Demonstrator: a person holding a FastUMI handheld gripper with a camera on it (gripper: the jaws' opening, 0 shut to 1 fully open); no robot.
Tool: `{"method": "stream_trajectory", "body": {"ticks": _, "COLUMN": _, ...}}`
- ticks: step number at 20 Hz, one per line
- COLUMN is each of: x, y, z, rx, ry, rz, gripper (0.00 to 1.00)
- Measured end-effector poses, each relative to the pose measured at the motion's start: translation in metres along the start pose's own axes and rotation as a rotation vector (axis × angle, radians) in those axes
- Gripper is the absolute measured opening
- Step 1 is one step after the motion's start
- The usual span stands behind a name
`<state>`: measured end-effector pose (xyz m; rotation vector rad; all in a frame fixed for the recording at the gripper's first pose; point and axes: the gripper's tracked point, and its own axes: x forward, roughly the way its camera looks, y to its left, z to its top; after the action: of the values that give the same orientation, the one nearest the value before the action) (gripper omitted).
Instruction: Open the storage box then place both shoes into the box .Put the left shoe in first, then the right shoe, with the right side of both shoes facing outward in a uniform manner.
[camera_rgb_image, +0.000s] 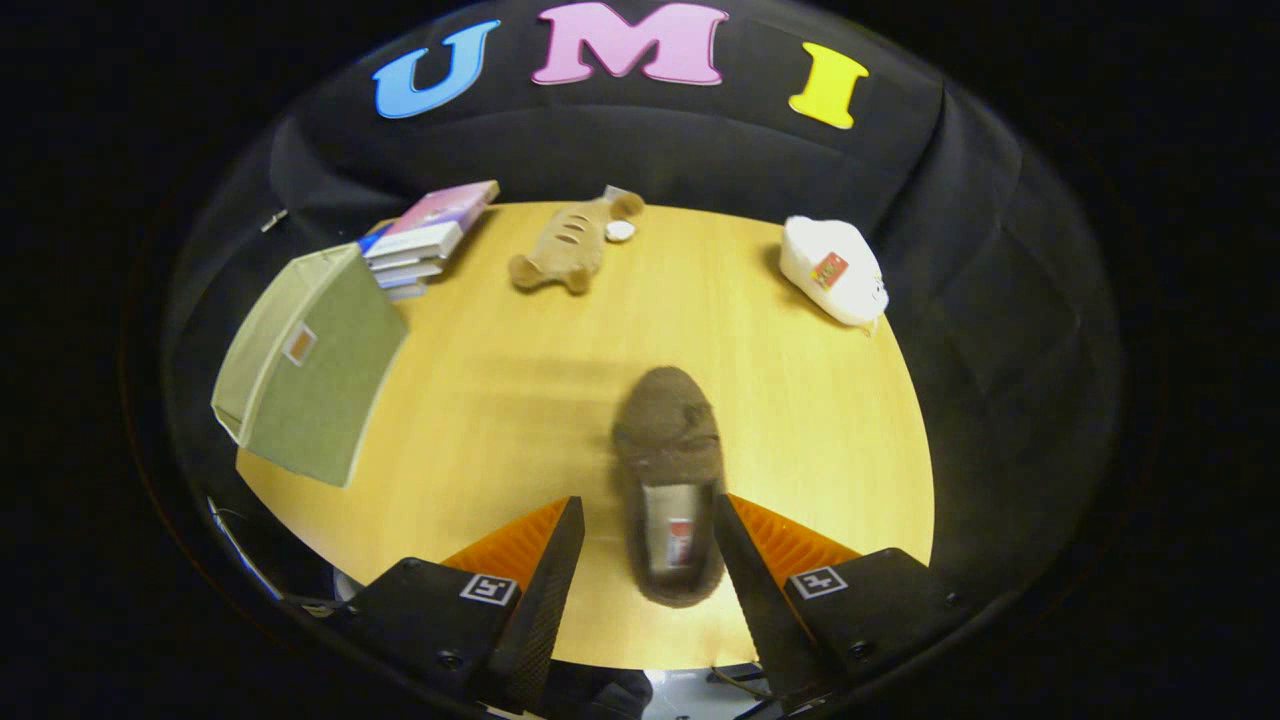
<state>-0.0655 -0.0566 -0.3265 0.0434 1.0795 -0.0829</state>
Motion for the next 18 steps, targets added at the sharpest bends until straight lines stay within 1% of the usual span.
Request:
{"method": "stream_trajectory", "body": {"ticks": 3, "x": 0.026, "y": -0.027, "z": -0.010, "rx": -0.017, "ry": 0.018, "rz": -0.045, "gripper": 0.82}}
{"method": "stream_trajectory", "body": {"ticks": 4, "x": 0.035, "y": -0.033, "z": -0.012, "rx": -0.030, "ry": 0.028, "rz": -0.058, "gripper": 0.80}}
{"method": "stream_trajectory", "body": {"ticks": 5, "x": 0.041, "y": -0.037, "z": -0.014, "rx": -0.039, "ry": 0.034, "rz": -0.062, "gripper": 0.79}}
{"method": "stream_trajectory", "body": {"ticks": 6, "x": 0.051, "y": -0.038, "z": -0.012, "rx": -0.048, "ry": 0.033, "rz": -0.065, "gripper": 0.82}}
{"method": "stream_trajectory", "body": {"ticks": 7, "x": 0.061, "y": -0.040, "z": -0.011, "rx": -0.060, "ry": 0.037, "rz": -0.068, "gripper": 0.83}}
{"method": "stream_trajectory", "body": {"ticks": 11, "x": 0.093, "y": -0.040, "z": -0.008, "rx": -0.089, "ry": 0.057, "rz": -0.070, "gripper": 0.83}}
{"method": "stream_trajectory", "body": {"ticks": 14, "x": 0.108, "y": -0.036, "z": -0.007, "rx": -0.081, "ry": 0.068, "rz": -0.050, "gripper": 0.75}}
{"method": "stream_trajectory", "body": {"ticks": 15, "x": 0.111, "y": -0.033, "z": -0.007, "rx": -0.076, "ry": 0.066, "rz": -0.042, "gripper": 0.72}}
{"method": "stream_trajectory", "body": {"ticks": 16, "x": 0.115, "y": -0.029, "z": -0.004, "rx": -0.071, "ry": 0.063, "rz": -0.034, "gripper": 0.60}}
{"method": "stream_trajectory", "body": {"ticks": 17, "x": 0.118, "y": -0.030, "z": -0.005, "rx": -0.073, "ry": 0.066, "rz": -0.050, "gripper": 0.48}}
{"method": "stream_trajectory", "body": {"ticks": 18, "x": 0.119, "y": -0.036, "z": -0.003, "rx": -0.076, "ry": 0.062, "rz": -0.084, "gripper": 0.37}}
